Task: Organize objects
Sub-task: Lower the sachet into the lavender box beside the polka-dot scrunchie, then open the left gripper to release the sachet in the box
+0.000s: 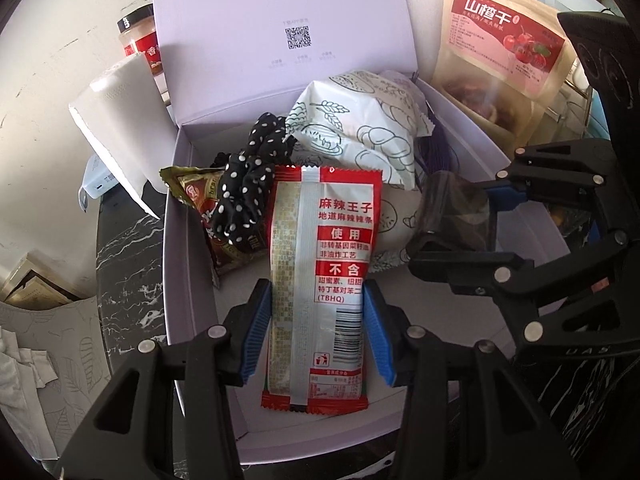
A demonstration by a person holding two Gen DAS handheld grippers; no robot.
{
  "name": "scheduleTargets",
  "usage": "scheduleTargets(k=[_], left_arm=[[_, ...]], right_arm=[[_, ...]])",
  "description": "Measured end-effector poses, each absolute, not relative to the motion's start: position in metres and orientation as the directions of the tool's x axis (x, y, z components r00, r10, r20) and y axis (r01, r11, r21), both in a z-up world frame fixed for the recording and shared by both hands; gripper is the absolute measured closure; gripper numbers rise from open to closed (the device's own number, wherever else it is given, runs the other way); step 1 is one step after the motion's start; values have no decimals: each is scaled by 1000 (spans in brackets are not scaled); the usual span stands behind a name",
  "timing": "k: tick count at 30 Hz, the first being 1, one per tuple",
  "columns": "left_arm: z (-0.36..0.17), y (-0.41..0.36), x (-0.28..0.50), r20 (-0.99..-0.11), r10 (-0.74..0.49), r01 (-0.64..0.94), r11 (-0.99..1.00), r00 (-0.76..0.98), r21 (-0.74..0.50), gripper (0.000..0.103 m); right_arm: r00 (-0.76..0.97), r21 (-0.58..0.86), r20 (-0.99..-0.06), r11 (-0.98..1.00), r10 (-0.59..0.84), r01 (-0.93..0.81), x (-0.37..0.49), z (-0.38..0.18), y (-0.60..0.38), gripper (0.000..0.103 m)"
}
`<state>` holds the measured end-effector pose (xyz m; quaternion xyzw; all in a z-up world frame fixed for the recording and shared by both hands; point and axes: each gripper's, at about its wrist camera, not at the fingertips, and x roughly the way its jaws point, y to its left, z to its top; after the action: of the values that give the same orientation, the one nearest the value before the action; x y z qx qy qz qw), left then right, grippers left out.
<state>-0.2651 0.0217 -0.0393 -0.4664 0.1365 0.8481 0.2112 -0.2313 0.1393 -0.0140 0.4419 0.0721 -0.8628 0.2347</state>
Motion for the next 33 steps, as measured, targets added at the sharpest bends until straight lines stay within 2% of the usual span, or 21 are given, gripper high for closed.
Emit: scheduleTargets(k=[20, 33], left_arm=[[-48, 23, -272, -879, 192, -496, -866, -436, 57, 52], [-31, 17, -260, -871, 180, -464, -884, -456, 60, 47]], right_arm=[[-496, 71, -808, -888, -319, 454, -234, -16, 135, 60], [-513, 45, -804, -891, -300, 451, -229, -3, 131, 58]])
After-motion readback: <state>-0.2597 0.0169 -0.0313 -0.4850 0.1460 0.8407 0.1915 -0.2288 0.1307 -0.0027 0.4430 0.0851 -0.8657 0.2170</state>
